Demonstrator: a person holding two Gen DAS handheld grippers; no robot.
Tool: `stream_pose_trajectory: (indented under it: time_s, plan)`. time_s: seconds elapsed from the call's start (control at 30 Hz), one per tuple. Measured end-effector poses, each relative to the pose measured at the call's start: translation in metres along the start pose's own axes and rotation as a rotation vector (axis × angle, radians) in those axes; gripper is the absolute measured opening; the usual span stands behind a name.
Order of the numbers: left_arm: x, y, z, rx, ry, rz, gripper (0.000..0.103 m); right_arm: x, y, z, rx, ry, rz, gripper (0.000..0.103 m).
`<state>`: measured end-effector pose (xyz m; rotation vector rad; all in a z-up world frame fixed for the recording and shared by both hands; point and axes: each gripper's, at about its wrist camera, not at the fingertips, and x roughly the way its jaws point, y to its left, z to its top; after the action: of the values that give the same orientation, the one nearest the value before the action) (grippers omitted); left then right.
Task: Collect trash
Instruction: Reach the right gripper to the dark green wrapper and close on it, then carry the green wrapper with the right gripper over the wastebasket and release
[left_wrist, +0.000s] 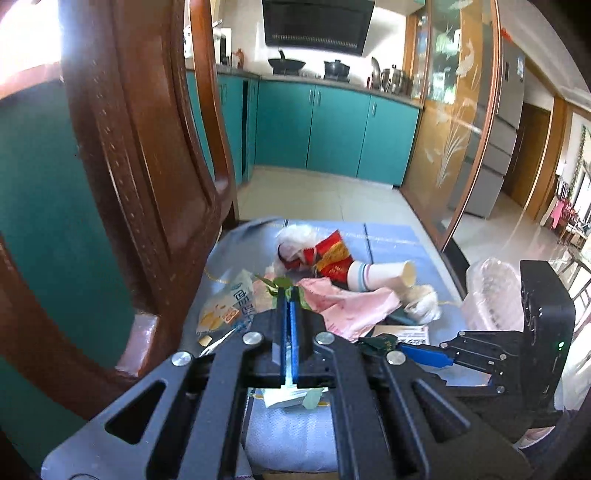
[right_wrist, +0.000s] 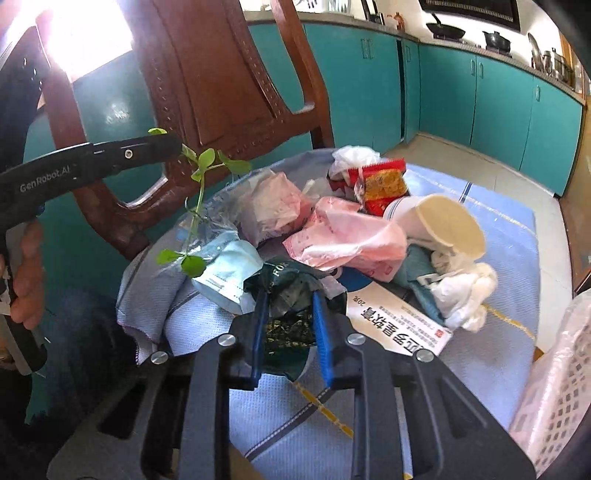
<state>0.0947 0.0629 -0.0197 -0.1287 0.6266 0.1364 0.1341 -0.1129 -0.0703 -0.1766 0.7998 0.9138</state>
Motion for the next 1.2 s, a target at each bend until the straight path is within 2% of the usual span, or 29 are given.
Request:
stream_pose_trajectory:
  time_s: [0.07, 0.1, 0.23, 0.5, 0.57, 0.6, 0.63, 0.67, 0.7, 1.07, 1.1, 1.13, 1.2]
  plan:
    - [-0.008, -0.003, 0.002, -0.006, -0.012, -0.012, 0.003, -0.011, 0.001, 0.0, -0.003, -0.019, 0.011, 0.007]
    - [-0.011, -0.004, 0.002, -0.006, -0.017, -0.016, 0.003, -0.016, 0.001, 0.0, -0.001, -0.025, 0.015, 0.003]
    - [-0.021, -0.012, 0.005, 0.003, -0.041, -0.03, 0.003, -0.031, -0.004, -0.003, 0.007, -0.05, 0.001, 0.003]
    - [-0.028, -0.004, 0.006, -0.031, -0.054, -0.019, 0.003, -0.029, -0.02, -0.007, 0.074, -0.032, -0.019, 0.004]
    - [-0.03, -0.003, 0.005, -0.035, -0.056, -0.02, 0.003, -0.025, -0.02, -0.008, 0.086, -0.019, -0.009, 0.014]
    - [-0.032, -0.003, 0.005, -0.037, -0.058, -0.021, 0.003, -0.022, -0.018, -0.008, 0.083, -0.018, -0.009, 0.033]
    - [-0.033, -0.003, 0.005, -0.038, -0.06, -0.022, 0.003, -0.019, -0.016, -0.007, 0.077, -0.018, -0.01, 0.044]
    - [-0.033, -0.003, 0.004, -0.039, -0.061, -0.023, 0.003, -0.012, -0.009, -0.007, 0.065, -0.018, -0.018, 0.066]
    - [-0.035, -0.004, 0.004, -0.039, -0.063, -0.025, 0.003, -0.008, -0.006, -0.005, 0.056, -0.015, -0.022, 0.071]
    - [-0.045, -0.003, 0.002, -0.035, -0.074, -0.025, 0.003, 0.048, 0.015, -0.002, -0.005, 0.093, -0.12, 0.07]
    - [-0.046, -0.003, 0.001, -0.034, -0.075, -0.025, 0.003, 0.05, 0.014, -0.002, -0.006, 0.1, -0.111, 0.062]
    - [-0.047, -0.003, 0.001, -0.035, -0.075, -0.027, 0.003, 0.051, 0.014, -0.004, -0.008, 0.109, -0.107, 0.049]
    - [-0.048, -0.003, 0.0, -0.037, -0.077, -0.03, 0.003, 0.05, 0.014, -0.005, -0.014, 0.107, -0.103, 0.045]
